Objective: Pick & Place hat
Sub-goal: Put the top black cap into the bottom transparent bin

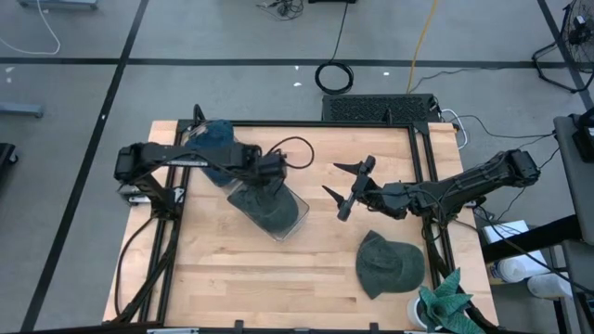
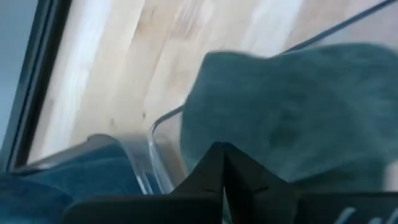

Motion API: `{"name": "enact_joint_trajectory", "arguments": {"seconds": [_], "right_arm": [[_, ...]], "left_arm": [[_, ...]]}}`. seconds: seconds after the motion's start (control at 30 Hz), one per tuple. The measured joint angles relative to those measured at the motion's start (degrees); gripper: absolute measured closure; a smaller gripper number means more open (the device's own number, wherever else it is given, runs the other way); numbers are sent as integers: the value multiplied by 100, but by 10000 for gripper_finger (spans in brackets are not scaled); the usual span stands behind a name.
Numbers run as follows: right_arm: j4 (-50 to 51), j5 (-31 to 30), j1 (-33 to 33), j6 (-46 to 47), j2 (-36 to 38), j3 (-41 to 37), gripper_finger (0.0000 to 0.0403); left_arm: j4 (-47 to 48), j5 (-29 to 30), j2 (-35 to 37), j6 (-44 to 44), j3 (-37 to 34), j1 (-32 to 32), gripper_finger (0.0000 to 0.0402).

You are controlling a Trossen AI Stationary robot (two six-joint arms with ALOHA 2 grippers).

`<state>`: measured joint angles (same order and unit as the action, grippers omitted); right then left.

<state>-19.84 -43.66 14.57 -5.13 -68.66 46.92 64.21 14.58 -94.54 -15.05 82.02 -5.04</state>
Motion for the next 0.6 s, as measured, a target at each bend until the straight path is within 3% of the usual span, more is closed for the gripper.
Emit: {"name": "enact_joint_trajectory", "arguments": {"seconds": [0.27, 0.6], "right_arm": [[-3, 0, 0, 0, 0, 0, 89], [1, 0, 0, 17, 0, 0, 89]], "left_arm": [[-985, -138, 279, 736, 5, 552, 397], [-1255, -50, -352, 941, 0, 501, 399]]}}
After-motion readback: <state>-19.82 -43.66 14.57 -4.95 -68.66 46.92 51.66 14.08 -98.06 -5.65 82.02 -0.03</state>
